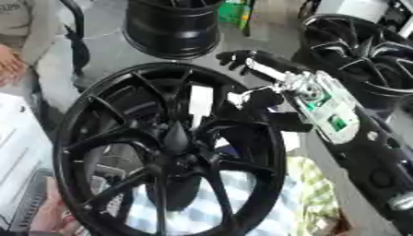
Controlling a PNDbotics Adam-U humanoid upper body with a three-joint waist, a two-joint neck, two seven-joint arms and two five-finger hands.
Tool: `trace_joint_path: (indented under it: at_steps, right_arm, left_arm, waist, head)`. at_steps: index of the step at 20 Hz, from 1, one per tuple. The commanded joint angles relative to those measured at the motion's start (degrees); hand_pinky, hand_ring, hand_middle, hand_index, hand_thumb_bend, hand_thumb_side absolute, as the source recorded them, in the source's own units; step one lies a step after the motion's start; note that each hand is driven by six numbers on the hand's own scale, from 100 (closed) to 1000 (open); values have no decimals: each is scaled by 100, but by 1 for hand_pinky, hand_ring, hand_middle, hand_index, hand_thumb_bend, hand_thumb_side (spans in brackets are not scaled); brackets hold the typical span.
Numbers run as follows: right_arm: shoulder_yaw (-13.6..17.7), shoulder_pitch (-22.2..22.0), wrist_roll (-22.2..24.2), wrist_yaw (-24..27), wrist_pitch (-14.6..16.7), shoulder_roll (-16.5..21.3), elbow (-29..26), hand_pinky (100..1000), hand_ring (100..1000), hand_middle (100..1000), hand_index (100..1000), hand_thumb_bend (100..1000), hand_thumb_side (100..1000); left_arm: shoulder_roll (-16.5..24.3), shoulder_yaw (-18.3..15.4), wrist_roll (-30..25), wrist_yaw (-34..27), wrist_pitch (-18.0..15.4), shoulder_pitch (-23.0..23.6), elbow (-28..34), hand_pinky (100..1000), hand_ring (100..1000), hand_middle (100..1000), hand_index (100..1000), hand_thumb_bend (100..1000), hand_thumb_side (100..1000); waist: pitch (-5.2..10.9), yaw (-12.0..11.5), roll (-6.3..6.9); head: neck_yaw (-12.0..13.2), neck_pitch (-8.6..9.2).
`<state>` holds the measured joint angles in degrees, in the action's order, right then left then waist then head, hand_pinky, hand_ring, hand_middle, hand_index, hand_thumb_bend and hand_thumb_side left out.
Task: Pull the pin out of the wheel hub.
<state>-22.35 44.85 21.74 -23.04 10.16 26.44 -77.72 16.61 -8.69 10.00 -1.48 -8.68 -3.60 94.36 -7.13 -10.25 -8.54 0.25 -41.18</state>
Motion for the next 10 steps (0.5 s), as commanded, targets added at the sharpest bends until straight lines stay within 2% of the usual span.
trace_joint_path:
  at_steps: [1, 6, 10]
  right_arm:
    - [-8, 65, 95, 254, 7, 224, -392, 770, 851, 870, 999, 100, 479]
    - [-164, -16, 387, 527, -88, 441, -1038, 785, 862, 889, 1000, 100, 532]
    - [-272, 46, 759, 364, -225, 431, -1277, 804, 881, 911, 1000, 100, 531]
  left_arm:
    - [94, -14, -12, 2, -7, -49, 43, 703, 693, 625, 780, 238, 333]
    - [91, -16, -13, -10, -9, -45, 8, 704, 694, 625, 780, 236, 334]
    - [93, -7, -24, -23, -16, -47, 1, 704, 695, 625, 779, 233, 334]
  waist:
    - [74, 15, 43]
    - [101, 40, 39]
    - [111, 45, 52]
  head:
    - [-15, 69]
    - [-2, 71]
    - [-15, 76]
